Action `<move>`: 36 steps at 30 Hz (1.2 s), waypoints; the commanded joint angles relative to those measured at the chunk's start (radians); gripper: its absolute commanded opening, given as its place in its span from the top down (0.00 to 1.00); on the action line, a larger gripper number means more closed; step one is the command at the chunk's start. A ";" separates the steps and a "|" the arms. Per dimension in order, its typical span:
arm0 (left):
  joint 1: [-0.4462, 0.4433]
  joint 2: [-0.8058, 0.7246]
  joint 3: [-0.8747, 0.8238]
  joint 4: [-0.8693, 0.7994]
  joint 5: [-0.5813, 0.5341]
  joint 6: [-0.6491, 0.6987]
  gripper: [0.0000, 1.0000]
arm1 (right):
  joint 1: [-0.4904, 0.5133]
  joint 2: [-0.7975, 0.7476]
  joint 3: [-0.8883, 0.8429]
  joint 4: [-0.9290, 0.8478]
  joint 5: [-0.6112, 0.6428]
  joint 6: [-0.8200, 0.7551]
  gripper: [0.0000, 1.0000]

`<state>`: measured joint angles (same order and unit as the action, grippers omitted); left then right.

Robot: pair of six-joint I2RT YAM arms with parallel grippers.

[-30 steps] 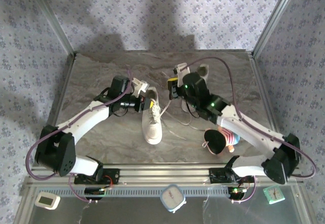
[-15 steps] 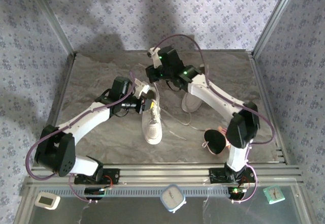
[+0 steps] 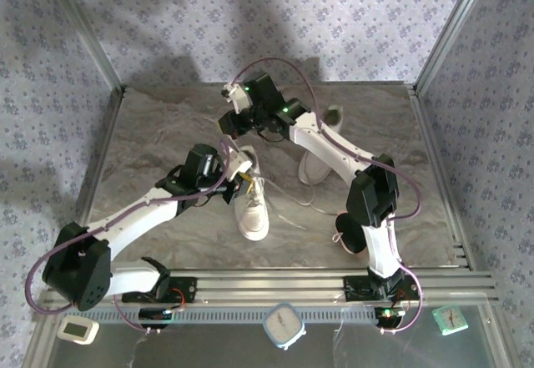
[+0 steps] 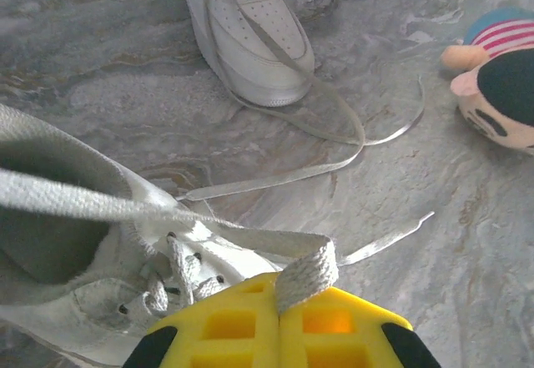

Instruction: Tie the shoes

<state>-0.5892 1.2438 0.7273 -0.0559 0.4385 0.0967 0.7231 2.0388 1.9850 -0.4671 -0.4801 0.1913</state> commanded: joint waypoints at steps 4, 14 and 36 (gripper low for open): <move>-0.009 -0.020 0.004 0.001 -0.066 0.130 1.00 | 0.030 0.032 0.066 -0.033 -0.256 -0.007 1.00; -0.051 -0.018 0.012 -0.051 -0.127 0.238 1.00 | 0.083 0.232 0.292 -0.345 -0.393 -0.112 1.00; 0.069 0.129 0.161 -0.128 0.184 -0.056 1.00 | 0.012 -0.414 -0.538 0.229 0.572 -0.014 0.54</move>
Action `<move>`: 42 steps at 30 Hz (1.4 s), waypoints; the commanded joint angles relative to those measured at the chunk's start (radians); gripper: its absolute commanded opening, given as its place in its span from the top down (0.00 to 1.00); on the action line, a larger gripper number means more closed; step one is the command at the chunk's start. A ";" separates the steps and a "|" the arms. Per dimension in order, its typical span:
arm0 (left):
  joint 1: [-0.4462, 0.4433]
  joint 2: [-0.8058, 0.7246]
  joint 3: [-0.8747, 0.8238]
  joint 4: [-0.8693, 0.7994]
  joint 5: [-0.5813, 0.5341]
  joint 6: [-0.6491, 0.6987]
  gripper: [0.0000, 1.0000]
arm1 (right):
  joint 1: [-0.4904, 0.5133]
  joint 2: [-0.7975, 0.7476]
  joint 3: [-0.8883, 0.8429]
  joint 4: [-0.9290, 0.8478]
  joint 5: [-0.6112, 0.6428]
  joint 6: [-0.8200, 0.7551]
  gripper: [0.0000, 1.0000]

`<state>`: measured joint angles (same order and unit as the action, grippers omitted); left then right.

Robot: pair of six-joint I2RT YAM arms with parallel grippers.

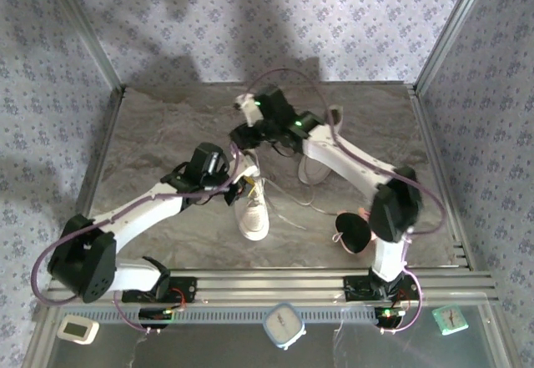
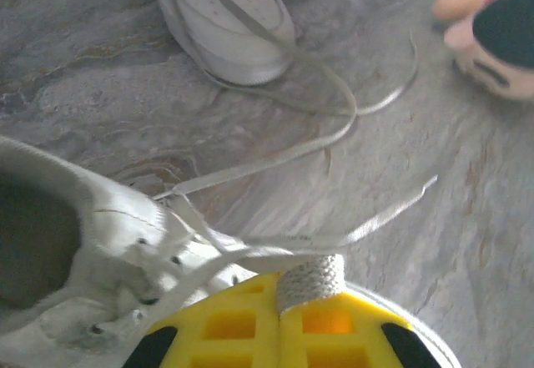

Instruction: Tie the shoes

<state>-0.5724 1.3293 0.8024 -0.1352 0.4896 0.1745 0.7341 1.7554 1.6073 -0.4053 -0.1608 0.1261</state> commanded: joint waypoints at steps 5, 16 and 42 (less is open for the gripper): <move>0.067 0.121 0.181 -0.155 0.260 -0.185 1.00 | 0.066 -0.424 -0.600 0.462 0.440 0.029 0.53; 0.104 0.228 0.305 -0.260 0.275 -0.277 1.00 | 0.547 -0.439 -0.750 0.461 0.443 -0.368 0.48; 0.100 0.321 0.467 -0.459 0.245 -0.172 1.00 | 0.412 0.564 0.211 -0.030 0.318 -0.368 0.50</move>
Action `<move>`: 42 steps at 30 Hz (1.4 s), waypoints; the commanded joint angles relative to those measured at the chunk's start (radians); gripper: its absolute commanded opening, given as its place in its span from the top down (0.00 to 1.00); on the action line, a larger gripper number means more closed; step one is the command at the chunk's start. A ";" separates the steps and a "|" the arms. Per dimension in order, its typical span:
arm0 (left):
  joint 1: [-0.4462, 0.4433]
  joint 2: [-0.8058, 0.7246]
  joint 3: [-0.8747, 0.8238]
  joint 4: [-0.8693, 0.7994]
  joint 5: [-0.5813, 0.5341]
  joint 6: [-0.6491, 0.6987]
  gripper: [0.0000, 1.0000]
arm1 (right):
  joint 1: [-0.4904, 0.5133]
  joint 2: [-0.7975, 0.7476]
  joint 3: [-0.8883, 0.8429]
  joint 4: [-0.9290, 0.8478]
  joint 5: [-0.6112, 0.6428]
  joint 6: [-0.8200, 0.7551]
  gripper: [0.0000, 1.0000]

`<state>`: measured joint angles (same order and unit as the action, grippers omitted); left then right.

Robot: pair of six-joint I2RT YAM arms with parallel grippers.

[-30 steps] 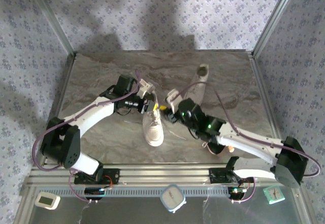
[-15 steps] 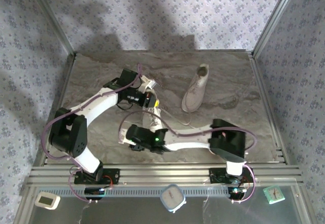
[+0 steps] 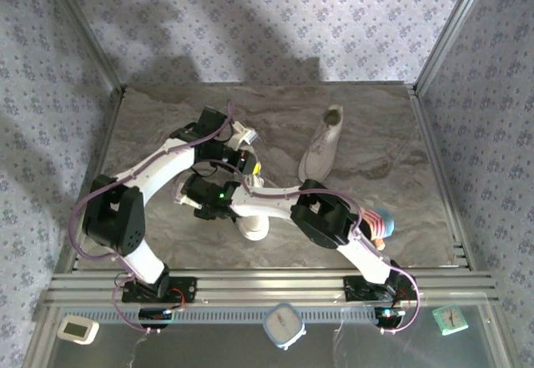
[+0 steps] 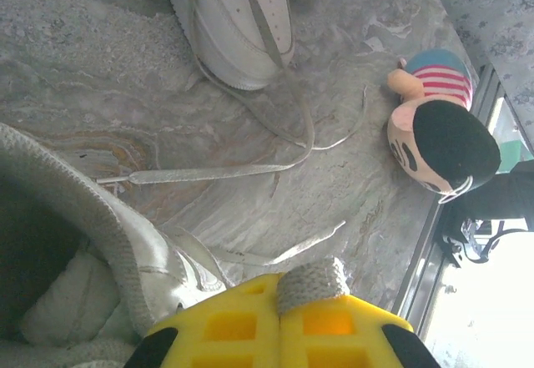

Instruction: Tie the shoes

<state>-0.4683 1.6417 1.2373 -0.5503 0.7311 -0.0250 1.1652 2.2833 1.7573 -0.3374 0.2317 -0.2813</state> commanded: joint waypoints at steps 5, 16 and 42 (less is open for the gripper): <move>-0.004 0.013 0.043 -0.051 0.005 0.033 1.00 | -0.057 0.063 0.089 -0.142 -0.161 0.100 0.49; -0.016 0.033 0.057 -0.057 0.004 0.040 1.00 | -0.126 0.183 0.178 -0.295 -0.222 0.225 0.50; -0.019 0.033 0.038 -0.040 -0.007 0.043 1.00 | -0.017 0.012 0.044 -0.185 -0.211 0.108 1.00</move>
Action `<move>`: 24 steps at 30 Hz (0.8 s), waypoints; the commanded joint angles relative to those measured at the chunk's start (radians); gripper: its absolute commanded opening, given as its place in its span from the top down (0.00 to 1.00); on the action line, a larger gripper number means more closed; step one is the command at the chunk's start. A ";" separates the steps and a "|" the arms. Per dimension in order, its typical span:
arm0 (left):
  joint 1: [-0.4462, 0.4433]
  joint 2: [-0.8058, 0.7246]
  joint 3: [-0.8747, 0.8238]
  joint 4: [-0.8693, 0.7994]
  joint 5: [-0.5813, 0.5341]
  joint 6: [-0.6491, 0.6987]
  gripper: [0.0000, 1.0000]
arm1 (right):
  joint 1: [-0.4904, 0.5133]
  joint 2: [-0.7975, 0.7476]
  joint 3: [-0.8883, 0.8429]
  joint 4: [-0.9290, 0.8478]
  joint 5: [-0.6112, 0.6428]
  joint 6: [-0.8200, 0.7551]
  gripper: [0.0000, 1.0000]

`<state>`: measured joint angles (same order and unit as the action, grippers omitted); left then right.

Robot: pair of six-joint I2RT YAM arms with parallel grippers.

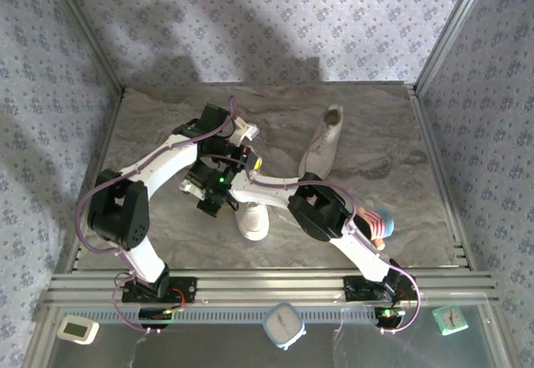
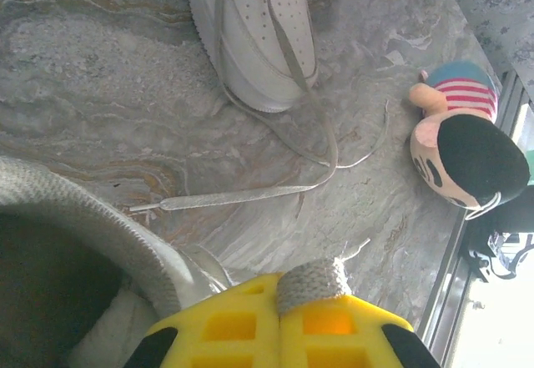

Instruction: Tie the shoes

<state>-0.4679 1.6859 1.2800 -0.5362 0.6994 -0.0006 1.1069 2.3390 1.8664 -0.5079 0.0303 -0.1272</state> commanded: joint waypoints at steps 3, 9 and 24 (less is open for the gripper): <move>-0.020 -0.016 -0.009 -0.048 0.023 0.023 1.00 | 0.085 -0.149 -0.133 0.044 -0.016 -0.079 1.00; -0.020 -0.049 -0.042 0.001 -0.014 0.021 1.00 | 0.123 -0.372 -0.296 0.167 -0.008 -0.084 1.00; -0.030 -0.184 -0.194 0.274 -0.015 0.012 1.00 | 0.056 -0.903 -0.741 0.412 -0.100 0.116 1.00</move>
<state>-0.4911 1.5478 1.1088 -0.3626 0.6674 0.0067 1.1625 1.4826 1.1625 -0.1345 -0.0315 -0.0677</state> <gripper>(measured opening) 0.044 0.053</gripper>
